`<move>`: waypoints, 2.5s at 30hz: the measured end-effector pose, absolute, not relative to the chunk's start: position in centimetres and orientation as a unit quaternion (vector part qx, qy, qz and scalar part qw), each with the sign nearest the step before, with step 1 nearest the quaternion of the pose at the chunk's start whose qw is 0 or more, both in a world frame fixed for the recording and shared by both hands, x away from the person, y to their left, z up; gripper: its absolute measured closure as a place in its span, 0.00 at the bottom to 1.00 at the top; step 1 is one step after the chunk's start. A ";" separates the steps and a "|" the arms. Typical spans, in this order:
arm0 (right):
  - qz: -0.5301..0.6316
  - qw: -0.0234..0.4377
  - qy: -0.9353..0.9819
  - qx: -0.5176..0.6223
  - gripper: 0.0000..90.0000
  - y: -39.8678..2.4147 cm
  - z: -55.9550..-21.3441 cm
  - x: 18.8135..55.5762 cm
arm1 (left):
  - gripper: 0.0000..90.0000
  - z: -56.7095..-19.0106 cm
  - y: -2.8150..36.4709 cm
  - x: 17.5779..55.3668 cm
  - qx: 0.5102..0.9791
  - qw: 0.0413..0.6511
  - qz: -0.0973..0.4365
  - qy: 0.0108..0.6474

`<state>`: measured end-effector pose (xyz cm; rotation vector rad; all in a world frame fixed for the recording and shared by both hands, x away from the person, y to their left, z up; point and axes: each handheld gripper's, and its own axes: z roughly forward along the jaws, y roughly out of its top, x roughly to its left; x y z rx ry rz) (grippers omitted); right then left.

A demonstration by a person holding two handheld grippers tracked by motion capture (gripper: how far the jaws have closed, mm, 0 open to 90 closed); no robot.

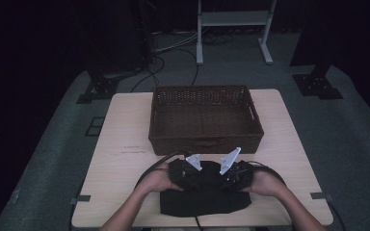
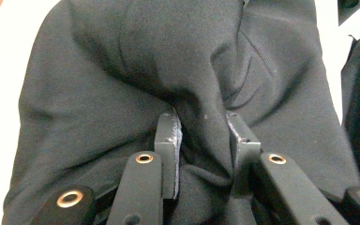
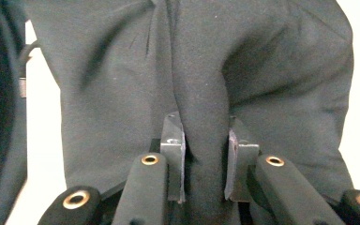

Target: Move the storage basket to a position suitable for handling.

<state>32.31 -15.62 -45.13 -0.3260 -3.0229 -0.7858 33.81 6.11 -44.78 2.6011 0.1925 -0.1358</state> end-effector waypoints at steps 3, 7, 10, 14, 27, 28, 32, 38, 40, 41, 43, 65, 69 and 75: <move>-0.254 0.000 -0.962 -0.099 0.81 -15.7 -44.4 32.1 | 0.79 -44.1 6.2 33.6 0.962 0.261 -0.040 0.066; -0.256 -0.014 -0.962 -0.091 0.81 -15.7 -43.2 31.9 | 0.79 -43.0 6.6 33.5 0.961 0.269 -0.024 0.067; -0.255 -0.023 -0.962 -0.091 0.81 -15.6 -42.3 31.7 | 0.80 -42.2 6.9 33.4 0.960 0.271 -0.017 0.065; -0.255 -0.029 -0.963 -0.082 0.81 -15.3 -41.2 31.6 | 0.80 -41.2 7.2 33.2 0.960 0.274 -0.010 0.063; -0.273 -0.036 -0.958 -0.074 0.81 -15.6 -38.4 31.6 | 0.80 -38.3 7.6 33.0 0.957 0.284 0.003 0.057; -0.276 -0.036 -0.958 -0.075 0.81 -15.6 -38.2 31.6 | 0.80 -38.0 7.5 33.0 0.957 0.284 0.005 0.057; -0.283 -0.039 -0.955 -0.074 0.81 -15.9 -37.3 31.6 | 0.80 -37.0 7.4 32.9 0.958 0.282 0.009 0.053; -0.292 -0.043 -0.953 -0.072 0.81 -16.2 -36.1 31.6 | 0.80 -35.7 7.3 32.9 0.956 0.289 0.016 0.048; -0.292 -0.049 -0.952 -0.071 0.81 -16.3 -35.6 31.5 | 0.80 -35.3 7.4 33.0 0.956 0.290 0.018 0.048; -0.292 -0.049 -0.952 -0.071 0.81 -16.3 -35.6 31.5 | 0.80 -35.3 7.4 33.0 0.956 0.290 0.018 0.048; -0.294 -0.053 -0.952 -0.071 0.81 -16.3 -35.0 31.6 | 0.80 -34.7 7.4 33.0 0.956 0.289 0.021 0.047; -0.305 -0.061 -0.949 -0.059 0.81 -16.0 -31.1 31.7 | 0.80 -31.1 8.0 33.0 0.953 0.298 0.035 0.042; -0.303 -0.061 -0.949 -0.059 0.81 -16.0 -30.6 31.9 | 0.80 -30.5 7.9 33.3 0.954 0.294 0.036 0.039; -0.307 -0.059 -0.948 -0.057 0.81 -16.2 -29.7 32.3 | 0.80 -29.5 7.8 34.0 0.954 0.295 0.031 0.036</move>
